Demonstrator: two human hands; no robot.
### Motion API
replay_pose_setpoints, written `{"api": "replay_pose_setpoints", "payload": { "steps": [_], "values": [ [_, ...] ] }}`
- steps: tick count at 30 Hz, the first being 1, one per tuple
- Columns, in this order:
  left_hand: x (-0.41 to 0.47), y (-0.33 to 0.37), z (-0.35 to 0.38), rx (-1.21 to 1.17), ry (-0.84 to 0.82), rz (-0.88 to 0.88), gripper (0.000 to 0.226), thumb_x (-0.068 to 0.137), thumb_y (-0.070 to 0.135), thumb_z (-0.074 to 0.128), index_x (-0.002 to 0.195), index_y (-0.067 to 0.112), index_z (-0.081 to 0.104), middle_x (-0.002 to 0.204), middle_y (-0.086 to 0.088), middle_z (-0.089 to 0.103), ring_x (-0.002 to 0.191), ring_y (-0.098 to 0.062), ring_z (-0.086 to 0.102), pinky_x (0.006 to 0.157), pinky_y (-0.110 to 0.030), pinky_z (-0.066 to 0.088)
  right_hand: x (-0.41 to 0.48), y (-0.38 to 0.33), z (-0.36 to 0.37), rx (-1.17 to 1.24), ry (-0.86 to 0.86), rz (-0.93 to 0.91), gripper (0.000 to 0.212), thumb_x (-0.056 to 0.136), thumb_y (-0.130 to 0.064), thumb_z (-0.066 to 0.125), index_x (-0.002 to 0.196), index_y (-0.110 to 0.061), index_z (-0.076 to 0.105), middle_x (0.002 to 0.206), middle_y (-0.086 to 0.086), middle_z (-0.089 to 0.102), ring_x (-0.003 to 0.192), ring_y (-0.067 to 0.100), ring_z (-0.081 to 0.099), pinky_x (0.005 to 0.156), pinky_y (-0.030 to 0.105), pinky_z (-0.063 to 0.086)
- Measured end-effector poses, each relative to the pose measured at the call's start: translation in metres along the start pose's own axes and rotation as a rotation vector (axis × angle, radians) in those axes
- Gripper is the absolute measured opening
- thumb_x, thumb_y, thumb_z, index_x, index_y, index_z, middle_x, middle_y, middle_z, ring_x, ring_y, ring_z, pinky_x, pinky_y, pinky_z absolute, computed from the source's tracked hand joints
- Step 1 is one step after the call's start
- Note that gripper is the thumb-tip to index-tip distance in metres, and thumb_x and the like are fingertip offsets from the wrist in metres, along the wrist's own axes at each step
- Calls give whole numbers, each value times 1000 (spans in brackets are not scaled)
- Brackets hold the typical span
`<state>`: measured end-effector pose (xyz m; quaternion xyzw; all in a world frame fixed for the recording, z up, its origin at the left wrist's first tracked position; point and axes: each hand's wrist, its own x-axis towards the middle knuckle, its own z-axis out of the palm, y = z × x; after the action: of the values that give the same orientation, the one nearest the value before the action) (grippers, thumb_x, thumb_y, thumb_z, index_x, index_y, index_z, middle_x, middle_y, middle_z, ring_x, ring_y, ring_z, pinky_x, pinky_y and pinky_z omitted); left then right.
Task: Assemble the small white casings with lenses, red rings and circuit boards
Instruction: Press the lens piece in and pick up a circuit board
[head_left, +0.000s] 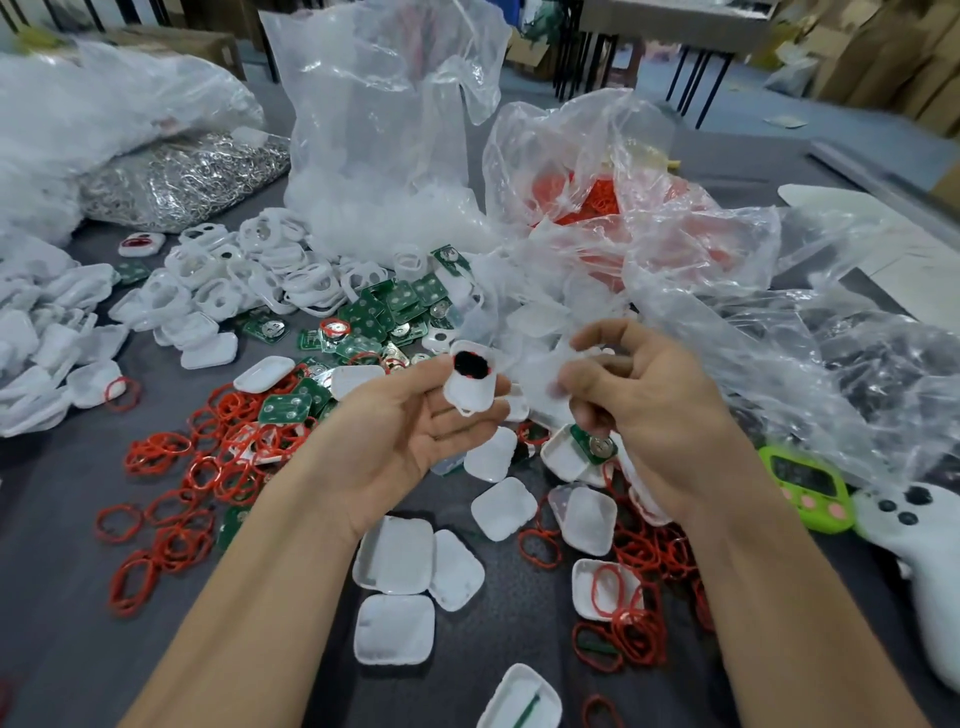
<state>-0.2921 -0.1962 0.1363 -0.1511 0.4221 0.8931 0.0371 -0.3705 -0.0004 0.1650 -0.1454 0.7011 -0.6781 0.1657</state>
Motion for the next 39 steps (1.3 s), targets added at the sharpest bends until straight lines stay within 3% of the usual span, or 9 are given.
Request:
{"api": "replay_pose_setpoints", "payload": {
  "steps": [3, 7, 10, 13, 21, 29, 37, 39],
  "values": [
    [-1, -5, 4, 76, -41, -34, 38, 91, 27, 56, 120, 7, 71, 113, -17, 76, 97, -26, 77, 77, -33, 62, -9, -1, 5, 116, -34, 46, 16, 80, -5, 79, 78, -17, 69, 73, 19, 67, 47, 15, 48, 44, 19, 39],
    [-4, -8, 8, 122, -144, -72, 42, 92, 28, 58, 125, 6, 72, 119, -20, 74, 105, -30, 74, 82, -34, 61, -16, -4, 9, 120, -62, 16, 10, 62, -17, 81, 69, -14, 74, 63, 0, 68, 51, 6, 60, 51, 14, 46],
    [-5, -8, 10, 135, -191, -99, 38, 95, 26, 57, 124, 8, 73, 120, -19, 73, 107, -31, 74, 84, -36, 61, -17, -3, 9, 25, -64, -13, 7, 69, -13, 84, 69, -18, 79, 72, 4, 75, 67, 13, 70, 62, 19, 54],
    [-5, -9, 12, 152, -195, -115, 39, 93, 26, 58, 124, 7, 73, 122, -20, 72, 105, -33, 74, 81, -35, 62, -16, -2, 6, -98, -13, -58, 18, 81, -5, 82, 71, -20, 81, 73, 3, 77, 67, 12, 71, 62, 20, 54],
    [-5, -11, 13, 165, -205, -133, 43, 92, 25, 57, 128, 4, 65, 121, -22, 72, 97, -31, 76, 75, -34, 62, -14, 3, 3, -384, 162, -160, 10, 82, -25, 83, 80, -34, 79, 71, -8, 76, 67, 13, 71, 69, 37, 62],
    [-5, -12, 14, 155, -201, -138, 40, 94, 23, 55, 127, 2, 65, 117, -23, 73, 91, -31, 77, 73, -34, 63, -11, 9, -1, -351, 169, -175, 13, 82, -21, 84, 78, -34, 80, 65, -9, 73, 53, 3, 61, 55, 18, 47],
    [-7, -11, 15, 194, -185, -130, 38, 90, 28, 58, 119, 8, 74, 114, -21, 74, 90, -27, 76, 71, -31, 63, -12, -7, -10, -121, 2, -136, 20, 88, -3, 77, 74, -17, 79, 60, -3, 66, 50, 9, 50, 51, 19, 44],
    [-8, -11, 17, 196, -194, -130, 33, 89, 26, 60, 111, 11, 79, 111, -21, 75, 87, -26, 76, 70, -30, 62, -13, -10, -11, -167, -66, -145, 18, 88, -3, 77, 75, -16, 80, 61, 3, 68, 52, 10, 52, 51, 19, 44]
  ]
}}
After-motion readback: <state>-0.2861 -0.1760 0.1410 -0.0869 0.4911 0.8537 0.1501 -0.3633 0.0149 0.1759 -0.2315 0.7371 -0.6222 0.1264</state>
